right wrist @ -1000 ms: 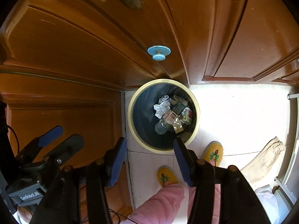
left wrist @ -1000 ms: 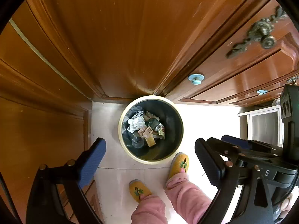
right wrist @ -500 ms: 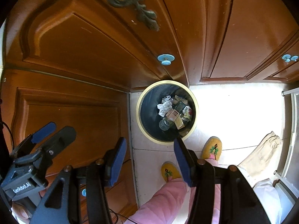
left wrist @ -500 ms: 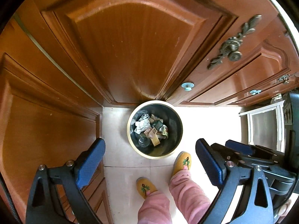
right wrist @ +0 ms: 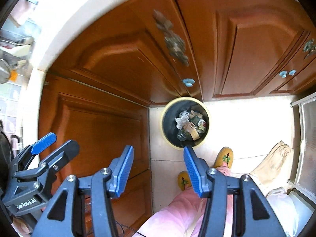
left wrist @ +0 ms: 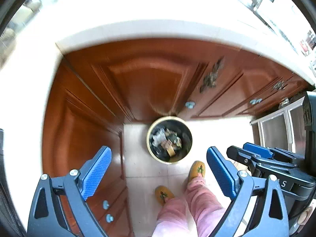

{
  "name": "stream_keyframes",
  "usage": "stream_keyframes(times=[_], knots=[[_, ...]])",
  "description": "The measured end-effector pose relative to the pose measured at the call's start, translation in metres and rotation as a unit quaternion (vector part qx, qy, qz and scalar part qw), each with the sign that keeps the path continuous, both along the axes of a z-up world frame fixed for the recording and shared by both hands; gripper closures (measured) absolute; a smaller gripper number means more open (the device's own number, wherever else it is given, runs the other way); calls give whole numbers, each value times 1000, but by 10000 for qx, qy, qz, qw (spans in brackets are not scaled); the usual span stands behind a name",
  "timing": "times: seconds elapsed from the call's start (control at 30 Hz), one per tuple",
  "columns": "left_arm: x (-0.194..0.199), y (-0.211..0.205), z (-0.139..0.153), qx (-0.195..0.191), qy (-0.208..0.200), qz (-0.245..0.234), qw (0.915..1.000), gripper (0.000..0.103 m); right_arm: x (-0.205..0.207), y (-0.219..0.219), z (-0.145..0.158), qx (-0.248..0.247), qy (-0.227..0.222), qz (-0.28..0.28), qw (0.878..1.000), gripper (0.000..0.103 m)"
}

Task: Collect trash
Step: 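Raise both open tools back up over the counter trash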

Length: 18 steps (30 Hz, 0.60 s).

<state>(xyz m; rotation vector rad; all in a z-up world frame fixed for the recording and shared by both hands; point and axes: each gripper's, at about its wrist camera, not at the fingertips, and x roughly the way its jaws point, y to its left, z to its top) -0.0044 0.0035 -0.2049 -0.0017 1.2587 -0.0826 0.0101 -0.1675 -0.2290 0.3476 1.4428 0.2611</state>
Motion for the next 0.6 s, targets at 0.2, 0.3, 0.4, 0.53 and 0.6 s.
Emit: stream_keyframes(times=[0.2, 0.3, 0.4, 0.53, 0.6], knots=[[-9, 13, 89, -147, -696, 58, 9975, 7, -6, 8, 77, 114, -602, 89, 9981, 50], [-13, 20, 128, -221, -1035, 13, 9944, 7, -9, 8, 119, 161, -977, 100, 9950, 50], [-14, 23, 164, -210, -1374, -25, 9903, 7, -9, 8, 156, 231, -1344, 83, 9906, 50], [-9, 24, 205, -223, -1727, -2, 9847, 7, -2, 10, 199, 320, -1725, 85, 9844, 50], [-4, 25, 221, -221, -1862, 5, 9823, 7, 6, 11, 219, 353, -1881, 105, 9815, 50]])
